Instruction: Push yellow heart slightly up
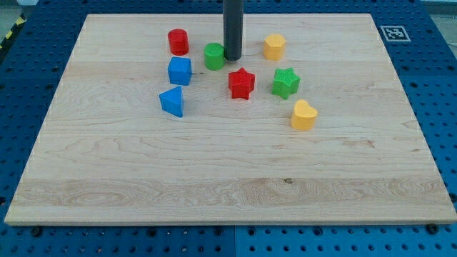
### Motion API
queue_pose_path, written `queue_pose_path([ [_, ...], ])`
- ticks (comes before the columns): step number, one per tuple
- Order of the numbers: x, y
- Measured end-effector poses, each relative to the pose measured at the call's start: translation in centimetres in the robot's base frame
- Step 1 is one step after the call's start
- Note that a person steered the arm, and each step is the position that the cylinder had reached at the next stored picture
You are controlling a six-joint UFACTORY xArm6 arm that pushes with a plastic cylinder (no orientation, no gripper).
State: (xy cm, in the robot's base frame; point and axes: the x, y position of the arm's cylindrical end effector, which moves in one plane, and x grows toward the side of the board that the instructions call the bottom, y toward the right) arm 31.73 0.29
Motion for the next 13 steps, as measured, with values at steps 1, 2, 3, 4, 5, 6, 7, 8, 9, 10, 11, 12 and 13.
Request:
queue_pose_path([
  [1, 0.0, 0.3],
  [2, -2.1, 0.3],
  [3, -7.3, 0.3],
  [4, -10.5, 3.3],
  [5, -8.3, 10.0],
  [6, -0.5, 14.4],
  [7, 3.7, 15.9],
  [8, 3.8, 15.9],
  [9, 3.8, 15.9],
  [10, 4.5, 16.6],
  [11, 8.4, 17.2],
  [12, 13.1, 16.5],
  [13, 16.2, 15.6],
])
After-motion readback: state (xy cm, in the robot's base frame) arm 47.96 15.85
